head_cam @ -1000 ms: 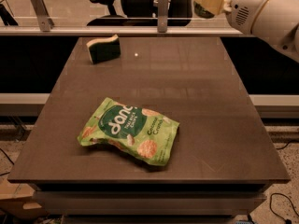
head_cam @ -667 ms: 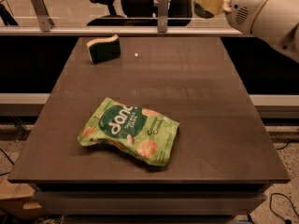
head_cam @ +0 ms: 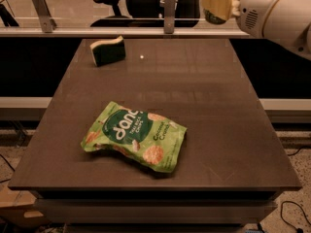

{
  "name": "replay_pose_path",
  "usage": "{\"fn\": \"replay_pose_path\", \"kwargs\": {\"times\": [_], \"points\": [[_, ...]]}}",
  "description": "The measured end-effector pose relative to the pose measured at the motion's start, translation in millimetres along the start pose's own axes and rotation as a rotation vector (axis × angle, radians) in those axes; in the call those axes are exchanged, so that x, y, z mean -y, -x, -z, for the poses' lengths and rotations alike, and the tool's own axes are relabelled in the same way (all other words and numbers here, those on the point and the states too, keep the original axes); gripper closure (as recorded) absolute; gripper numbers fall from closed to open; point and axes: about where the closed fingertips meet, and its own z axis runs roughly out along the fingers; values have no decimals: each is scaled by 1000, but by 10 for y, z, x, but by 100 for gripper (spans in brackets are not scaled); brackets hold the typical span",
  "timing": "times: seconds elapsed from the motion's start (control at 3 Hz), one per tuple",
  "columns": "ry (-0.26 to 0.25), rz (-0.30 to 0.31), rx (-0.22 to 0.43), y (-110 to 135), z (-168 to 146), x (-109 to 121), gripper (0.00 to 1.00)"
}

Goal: Place green can upright

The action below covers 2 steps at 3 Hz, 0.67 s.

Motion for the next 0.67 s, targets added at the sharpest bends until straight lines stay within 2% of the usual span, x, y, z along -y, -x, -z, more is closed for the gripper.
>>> {"fn": "replay_pose_path", "kwargs": {"times": [0.33,0.67], "points": [[29,-12,27,167,26,-80,100],[42,-36,24,337,11,-136,100]]}}
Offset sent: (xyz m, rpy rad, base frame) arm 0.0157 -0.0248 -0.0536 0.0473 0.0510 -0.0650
